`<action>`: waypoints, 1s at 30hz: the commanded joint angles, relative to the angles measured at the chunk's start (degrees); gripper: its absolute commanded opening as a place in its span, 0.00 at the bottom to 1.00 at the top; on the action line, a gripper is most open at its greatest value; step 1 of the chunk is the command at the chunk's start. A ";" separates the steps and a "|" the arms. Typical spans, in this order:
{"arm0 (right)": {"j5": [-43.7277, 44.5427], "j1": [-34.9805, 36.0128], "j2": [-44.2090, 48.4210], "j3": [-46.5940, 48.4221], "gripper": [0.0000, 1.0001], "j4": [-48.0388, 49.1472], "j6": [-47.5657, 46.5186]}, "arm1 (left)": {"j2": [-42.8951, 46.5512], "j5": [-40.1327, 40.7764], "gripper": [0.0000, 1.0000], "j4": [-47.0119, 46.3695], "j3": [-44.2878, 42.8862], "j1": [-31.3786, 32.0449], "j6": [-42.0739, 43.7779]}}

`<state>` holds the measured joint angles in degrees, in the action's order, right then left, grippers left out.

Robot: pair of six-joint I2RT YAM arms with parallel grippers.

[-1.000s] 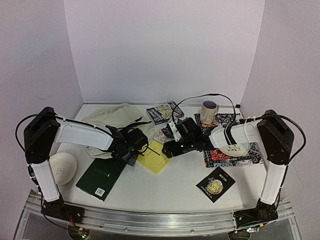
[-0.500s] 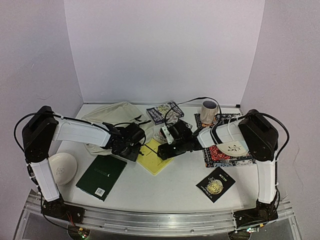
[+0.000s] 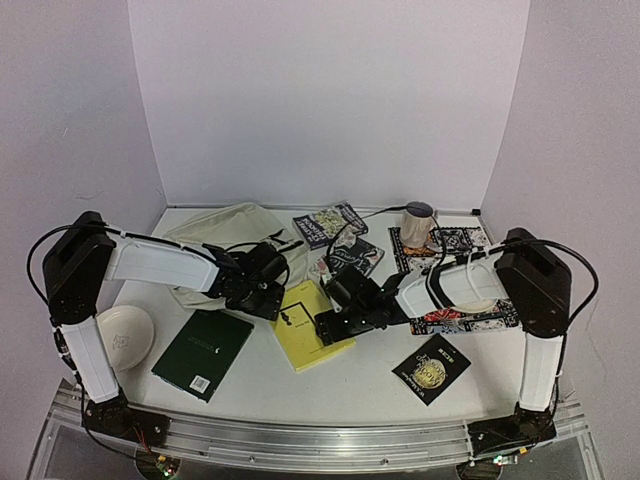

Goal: Pack the student bag
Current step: Move the book to the center of the board.

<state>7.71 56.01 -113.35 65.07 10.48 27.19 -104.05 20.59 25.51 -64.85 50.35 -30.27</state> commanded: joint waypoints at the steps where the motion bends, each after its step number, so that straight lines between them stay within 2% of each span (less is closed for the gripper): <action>1: 0.12 3.11 0.24 -6.98 0.75 -23.00 1.14 | 4.88 -4.19 0.73 -2.46 2.21 -0.34 -3.82; 6: -2.61 3.68 8.13 -8.19 0.78 -19.93 1.26 | 10.33 -10.08 0.75 -2.61 5.04 0.20 -8.89; 9: -2.48 3.26 11.59 -8.12 0.84 -17.92 1.27 | 13.11 -12.40 0.75 -2.76 6.16 1.68 -11.52; 12: -6.23 2.00 13.39 -9.19 0.85 -13.35 1.42 | 13.81 -14.35 0.75 -3.63 6.46 4.41 -14.12; 16: -10.16 -0.50 13.92 -11.21 0.87 -8.40 3.16 | 12.30 -15.94 0.75 -7.01 8.03 6.99 -17.81; 24: -18.98 -5.11 14.48 -15.77 0.88 -0.15 5.57 | 7.43 -18.51 0.71 -15.17 11.50 7.40 -21.52; 30: -24.30 -5.78 11.92 -18.00 0.88 5.10 8.32 | 3.55 -23.02 0.64 -19.70 13.19 7.40 -23.36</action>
<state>-10.71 50.42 -99.93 49.10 12.92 32.60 -98.93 1.26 11.77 -53.26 57.86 -51.24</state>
